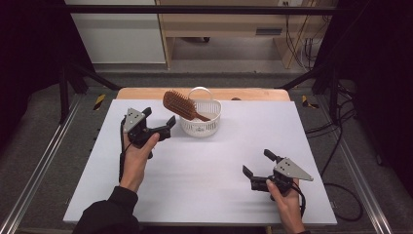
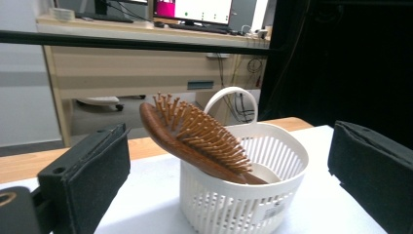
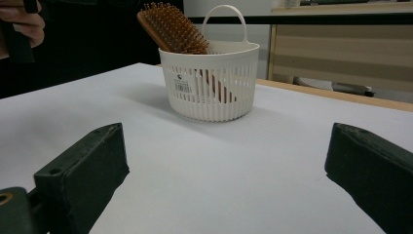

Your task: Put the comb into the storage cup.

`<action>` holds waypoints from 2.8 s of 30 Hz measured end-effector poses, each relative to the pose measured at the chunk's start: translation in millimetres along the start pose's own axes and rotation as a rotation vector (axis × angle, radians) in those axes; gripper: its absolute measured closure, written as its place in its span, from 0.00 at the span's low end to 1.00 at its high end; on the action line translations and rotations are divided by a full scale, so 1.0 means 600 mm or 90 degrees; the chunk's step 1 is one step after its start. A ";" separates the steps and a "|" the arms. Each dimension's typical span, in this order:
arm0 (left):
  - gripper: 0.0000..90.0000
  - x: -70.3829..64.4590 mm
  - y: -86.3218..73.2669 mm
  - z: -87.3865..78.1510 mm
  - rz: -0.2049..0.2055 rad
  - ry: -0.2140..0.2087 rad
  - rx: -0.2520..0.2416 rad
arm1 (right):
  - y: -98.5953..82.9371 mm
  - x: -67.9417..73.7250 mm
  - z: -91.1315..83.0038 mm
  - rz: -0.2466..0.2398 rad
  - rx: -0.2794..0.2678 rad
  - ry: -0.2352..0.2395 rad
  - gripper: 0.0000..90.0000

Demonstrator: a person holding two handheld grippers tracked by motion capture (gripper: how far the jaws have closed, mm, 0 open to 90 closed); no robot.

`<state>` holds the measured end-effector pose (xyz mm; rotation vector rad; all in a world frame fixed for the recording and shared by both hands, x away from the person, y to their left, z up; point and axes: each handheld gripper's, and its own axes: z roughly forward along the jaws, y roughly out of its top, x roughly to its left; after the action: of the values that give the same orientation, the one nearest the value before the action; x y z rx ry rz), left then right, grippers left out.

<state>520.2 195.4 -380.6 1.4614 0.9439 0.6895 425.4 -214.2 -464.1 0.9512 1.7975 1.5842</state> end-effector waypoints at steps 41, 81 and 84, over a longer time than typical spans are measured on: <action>0.02 0.049 0.065 -0.153 0.044 0.044 0.007 | 0.004 0.003 -0.006 -0.006 -0.005 -0.015 0.02; 0.01 0.129 -0.006 -0.289 0.089 0.084 -0.033 | 0.027 -0.013 -0.019 -0.062 0.009 -0.014 0.03; 0.01 0.127 -0.017 -0.295 0.095 0.080 -0.036 | 0.027 -0.014 -0.024 -0.064 0.007 -0.014 0.03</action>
<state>405.0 350.0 -377.6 1.4619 0.9102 0.9189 420.9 -228.5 -446.1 0.8656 1.8113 1.4979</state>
